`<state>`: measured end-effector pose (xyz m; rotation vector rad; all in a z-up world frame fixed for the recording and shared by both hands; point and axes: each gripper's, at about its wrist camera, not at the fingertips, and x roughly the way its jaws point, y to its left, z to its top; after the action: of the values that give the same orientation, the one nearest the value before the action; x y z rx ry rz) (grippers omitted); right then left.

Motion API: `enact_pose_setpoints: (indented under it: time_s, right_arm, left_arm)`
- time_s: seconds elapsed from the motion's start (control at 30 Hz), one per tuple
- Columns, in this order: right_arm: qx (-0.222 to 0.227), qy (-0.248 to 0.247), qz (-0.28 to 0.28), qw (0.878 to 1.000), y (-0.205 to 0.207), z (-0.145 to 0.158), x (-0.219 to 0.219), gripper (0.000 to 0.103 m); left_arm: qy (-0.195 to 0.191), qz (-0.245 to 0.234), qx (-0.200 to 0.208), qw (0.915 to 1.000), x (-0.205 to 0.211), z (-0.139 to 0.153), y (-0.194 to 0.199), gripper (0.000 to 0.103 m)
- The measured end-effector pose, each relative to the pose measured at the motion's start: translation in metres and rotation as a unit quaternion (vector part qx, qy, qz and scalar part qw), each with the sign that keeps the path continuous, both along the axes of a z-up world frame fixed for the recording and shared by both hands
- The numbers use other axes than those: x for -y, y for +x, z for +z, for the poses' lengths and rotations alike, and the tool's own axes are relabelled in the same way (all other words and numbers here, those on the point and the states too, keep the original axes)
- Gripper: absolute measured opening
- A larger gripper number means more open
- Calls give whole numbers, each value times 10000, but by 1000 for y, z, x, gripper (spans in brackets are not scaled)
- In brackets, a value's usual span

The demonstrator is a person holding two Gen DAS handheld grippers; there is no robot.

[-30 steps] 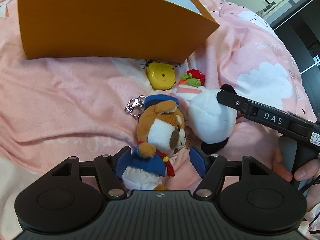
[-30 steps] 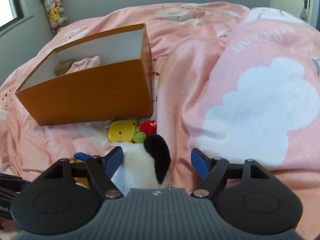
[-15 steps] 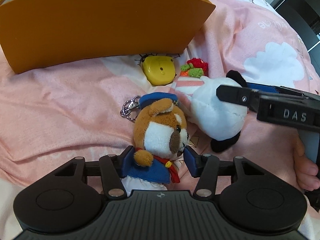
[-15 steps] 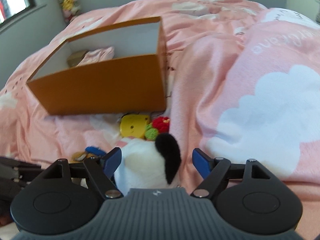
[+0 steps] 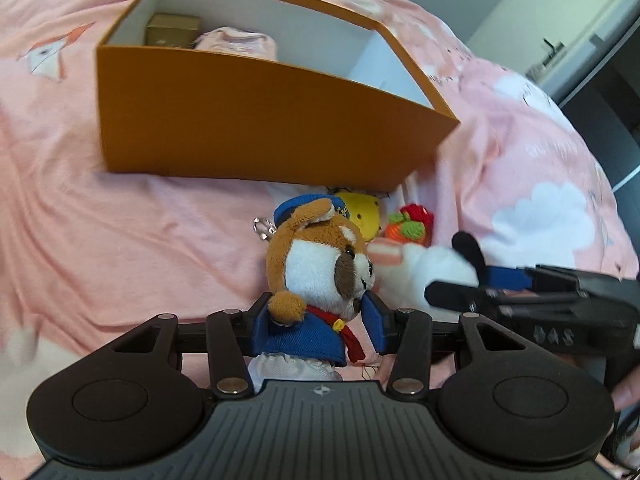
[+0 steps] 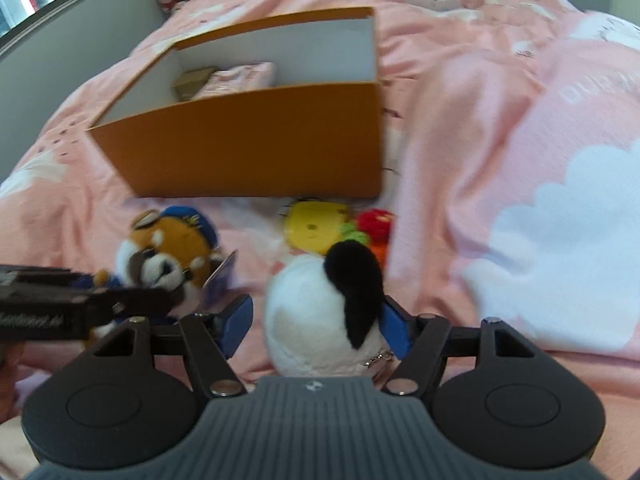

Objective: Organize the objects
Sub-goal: 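Grasp the brown dog plush with left tool while right tool grasps the white plush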

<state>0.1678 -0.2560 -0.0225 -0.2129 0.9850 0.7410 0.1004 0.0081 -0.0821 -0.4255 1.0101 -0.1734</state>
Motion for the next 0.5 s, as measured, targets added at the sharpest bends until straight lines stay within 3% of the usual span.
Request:
enact_pose_setpoints:
  time_s: [0.27,0.5]
  right_arm:
    - [-292,-3,733,9969,-24,12,-19,73]
    - [-424,-170,717,9964,-24,19,-22,73]
  left_arm:
    - [-201,239,-139,9994,-9,-6,1,54]
    - [-403,119,-120,9990,-9,-8,1,54]
